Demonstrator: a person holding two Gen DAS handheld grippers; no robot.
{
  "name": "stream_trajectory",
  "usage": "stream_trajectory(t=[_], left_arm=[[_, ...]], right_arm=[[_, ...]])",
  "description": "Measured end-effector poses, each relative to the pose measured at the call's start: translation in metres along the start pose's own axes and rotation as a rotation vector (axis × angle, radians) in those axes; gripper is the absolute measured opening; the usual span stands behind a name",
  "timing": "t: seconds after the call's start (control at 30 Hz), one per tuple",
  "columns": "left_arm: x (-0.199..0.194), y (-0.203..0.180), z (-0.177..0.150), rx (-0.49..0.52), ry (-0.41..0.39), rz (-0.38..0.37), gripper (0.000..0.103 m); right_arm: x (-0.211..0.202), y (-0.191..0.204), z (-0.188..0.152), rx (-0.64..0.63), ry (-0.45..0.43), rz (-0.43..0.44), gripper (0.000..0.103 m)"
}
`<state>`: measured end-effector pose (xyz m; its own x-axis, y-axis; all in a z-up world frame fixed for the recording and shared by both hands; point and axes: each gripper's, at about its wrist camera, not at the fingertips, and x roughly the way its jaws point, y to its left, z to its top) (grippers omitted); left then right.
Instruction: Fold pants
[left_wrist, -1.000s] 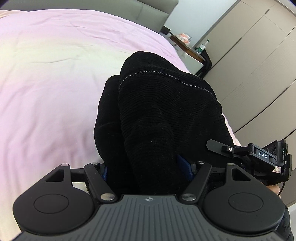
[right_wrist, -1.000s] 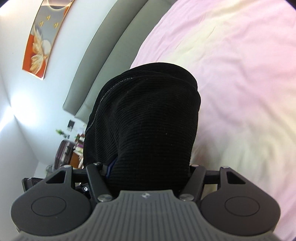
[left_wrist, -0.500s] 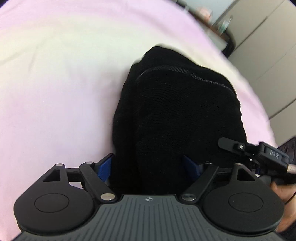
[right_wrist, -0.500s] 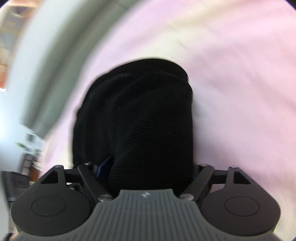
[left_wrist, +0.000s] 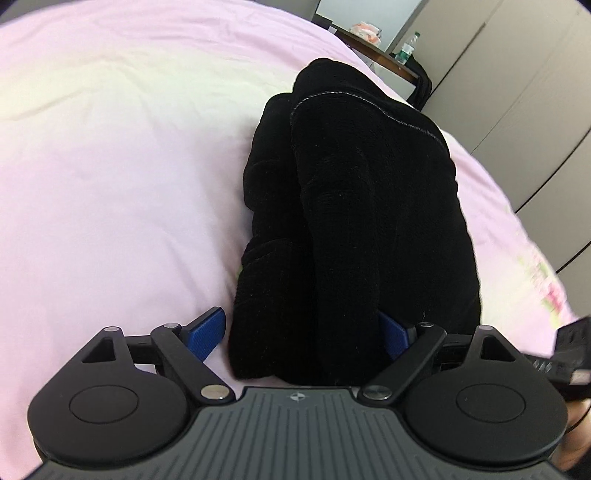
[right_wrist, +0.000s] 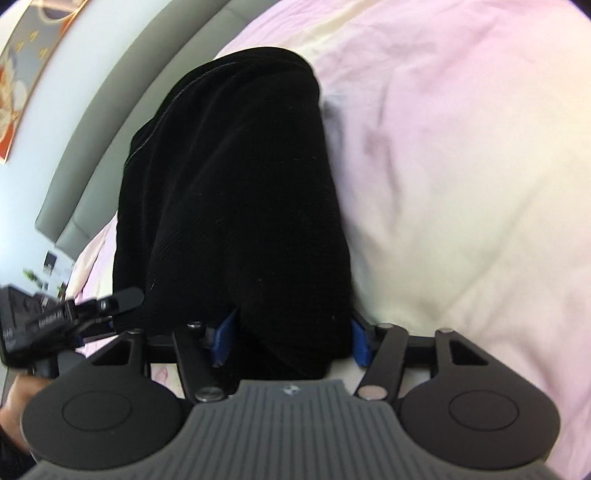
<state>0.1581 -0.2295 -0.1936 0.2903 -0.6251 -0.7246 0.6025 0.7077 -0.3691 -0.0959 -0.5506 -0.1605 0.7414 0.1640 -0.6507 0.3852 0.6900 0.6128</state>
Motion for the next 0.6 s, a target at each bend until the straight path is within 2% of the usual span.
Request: stream_trajectory(t=[0.1, 0.17, 0.2, 0.23, 0.27, 0.33, 0.4, 0.5, 0.57, 0.6], left_arm=[[-0.015, -0.016, -0.002, 0.074, 0.006, 0.105, 0.103], [-0.025, -0.023, -0.008, 0.099, 0.030, 0.169, 0.103], [-0.024, -0.027, -0.008, 0.105, 0.068, 0.219, 0.099], [-0.027, -0.028, -0.013, 0.118, 0.112, 0.288, 0.079], [-0.031, -0.025, -0.019, 0.134, 0.143, 0.337, 0.073], [-0.055, -0.027, -0.033, 0.141, 0.129, 0.318, 0.078], [-0.084, -0.030, -0.043, 0.116, 0.080, 0.261, 0.087], [-0.114, -0.051, -0.042, 0.106, 0.004, 0.215, 0.091], [-0.134, -0.062, -0.041, 0.097, -0.021, 0.228, 0.095], [-0.142, -0.069, -0.038, 0.087, -0.021, 0.245, 0.096]], right_arm=[[-0.002, 0.011, 0.006, 0.030, 0.028, -0.080, 0.054], [-0.006, 0.023, 0.011, -0.015, 0.069, -0.177, 0.053], [-0.011, 0.027, 0.002, -0.062, 0.088, -0.230, 0.053], [-0.015, 0.034, -0.002, -0.097, 0.098, -0.267, 0.054], [-0.022, 0.042, -0.007, -0.121, 0.103, -0.304, 0.054], [-0.042, 0.053, -0.015, -0.135, 0.073, -0.341, 0.069], [-0.068, 0.056, -0.032, -0.127, 0.021, -0.349, 0.077], [-0.092, 0.080, -0.045, -0.104, -0.030, -0.341, 0.082], [-0.107, 0.100, -0.047, -0.106, -0.053, -0.342, 0.086], [-0.101, 0.127, -0.036, -0.117, -0.065, -0.339, 0.088]])
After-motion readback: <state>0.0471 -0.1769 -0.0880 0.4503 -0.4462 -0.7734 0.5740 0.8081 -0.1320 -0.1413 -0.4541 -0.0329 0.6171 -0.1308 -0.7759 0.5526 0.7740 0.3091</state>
